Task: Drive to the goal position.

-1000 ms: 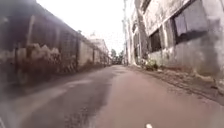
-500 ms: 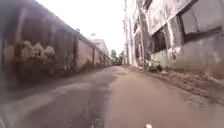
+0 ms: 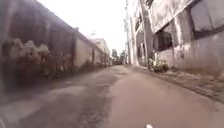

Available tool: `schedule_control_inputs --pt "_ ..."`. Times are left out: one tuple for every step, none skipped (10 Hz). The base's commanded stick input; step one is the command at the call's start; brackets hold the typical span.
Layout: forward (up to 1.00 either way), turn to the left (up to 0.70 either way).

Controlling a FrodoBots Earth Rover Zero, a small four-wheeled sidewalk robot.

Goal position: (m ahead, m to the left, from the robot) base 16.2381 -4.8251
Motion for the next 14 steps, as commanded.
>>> schedule_control_inputs --pt "1.0 0.0" --pt "1.0 0.0" --pt "1.0 0.0" --pt "1.0 0.0" --pt "1.0 0.0" --pt "1.0 0.0" --pt "1.0 0.0" --pt "1.0 0.0" --pt "1.0 0.0" --pt "1.0 0.0" --pt "1.0 0.0" --pt "1.0 0.0" --pt "1.0 0.0" --pt "1.0 0.0"
